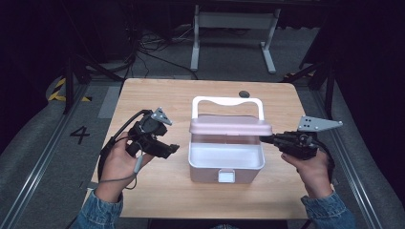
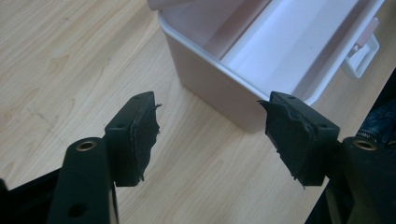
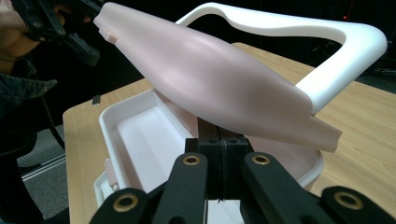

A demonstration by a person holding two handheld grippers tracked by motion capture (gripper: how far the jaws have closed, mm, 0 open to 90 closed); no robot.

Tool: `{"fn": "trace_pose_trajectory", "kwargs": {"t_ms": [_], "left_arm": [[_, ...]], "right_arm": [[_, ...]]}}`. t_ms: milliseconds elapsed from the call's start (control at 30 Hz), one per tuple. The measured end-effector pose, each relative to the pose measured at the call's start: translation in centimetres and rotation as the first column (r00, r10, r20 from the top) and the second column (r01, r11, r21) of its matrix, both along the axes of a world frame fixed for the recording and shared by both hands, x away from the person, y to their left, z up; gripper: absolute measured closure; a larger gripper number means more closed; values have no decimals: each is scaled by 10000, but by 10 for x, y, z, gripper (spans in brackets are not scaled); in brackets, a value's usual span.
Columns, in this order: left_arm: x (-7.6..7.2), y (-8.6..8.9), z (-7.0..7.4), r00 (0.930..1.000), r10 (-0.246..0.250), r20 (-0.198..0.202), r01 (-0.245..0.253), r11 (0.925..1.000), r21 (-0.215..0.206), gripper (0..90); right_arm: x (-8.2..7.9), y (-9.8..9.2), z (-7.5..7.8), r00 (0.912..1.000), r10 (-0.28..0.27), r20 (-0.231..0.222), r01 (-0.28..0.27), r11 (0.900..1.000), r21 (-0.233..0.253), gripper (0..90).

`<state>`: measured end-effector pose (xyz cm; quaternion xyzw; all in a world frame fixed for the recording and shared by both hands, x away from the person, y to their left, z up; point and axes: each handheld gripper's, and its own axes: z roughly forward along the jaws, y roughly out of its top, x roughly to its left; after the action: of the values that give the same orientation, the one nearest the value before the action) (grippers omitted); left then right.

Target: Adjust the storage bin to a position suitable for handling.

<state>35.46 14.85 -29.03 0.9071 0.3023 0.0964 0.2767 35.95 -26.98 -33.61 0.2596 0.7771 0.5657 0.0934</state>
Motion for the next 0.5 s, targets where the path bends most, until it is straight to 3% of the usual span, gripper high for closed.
{"fn": "trace_pose_trajectory", "kwargs": {"t_ms": [100,267,500], "left_arm": [[1,-2,-6,10000,-60,-47,59,9997,-241,366],[3,-7,-15,9984,-294,490,326,9973,-657,382],[9,-14,-20,9985,-347,422,407,9877,-1509,367]], "right_arm": [[0,0,0,10000,-20,-20,20,10000,11,895],[1,0,1,9999,-1,-102,3,9999,112,893],[1,-1,1,9995,71,-295,-63,9997,253,888]]}}
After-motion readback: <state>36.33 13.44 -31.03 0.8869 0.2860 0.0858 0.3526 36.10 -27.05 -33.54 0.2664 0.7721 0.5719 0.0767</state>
